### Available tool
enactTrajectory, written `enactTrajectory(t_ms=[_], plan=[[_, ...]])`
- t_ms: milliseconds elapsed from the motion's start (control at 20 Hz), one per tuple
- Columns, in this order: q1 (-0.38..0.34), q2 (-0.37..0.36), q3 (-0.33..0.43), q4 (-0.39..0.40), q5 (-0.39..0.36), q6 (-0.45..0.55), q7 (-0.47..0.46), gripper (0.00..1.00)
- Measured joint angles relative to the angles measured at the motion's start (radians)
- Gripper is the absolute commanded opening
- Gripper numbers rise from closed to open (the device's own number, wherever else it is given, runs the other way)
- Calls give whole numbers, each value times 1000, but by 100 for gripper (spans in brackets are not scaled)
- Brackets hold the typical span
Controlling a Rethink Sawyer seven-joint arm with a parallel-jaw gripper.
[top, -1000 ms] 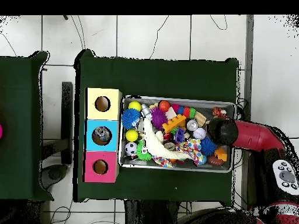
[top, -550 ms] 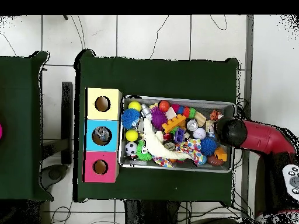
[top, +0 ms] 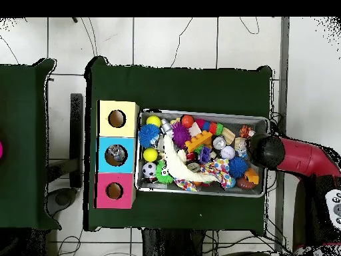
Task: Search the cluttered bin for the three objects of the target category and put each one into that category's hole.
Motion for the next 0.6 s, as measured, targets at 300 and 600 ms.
enactTrajectory(t_ms=[300, 600], plan=[[-13, 35, 0, -16, 1, 0, 0, 0], [-44, 128, 1, -50, 5, 0, 0, 0]])
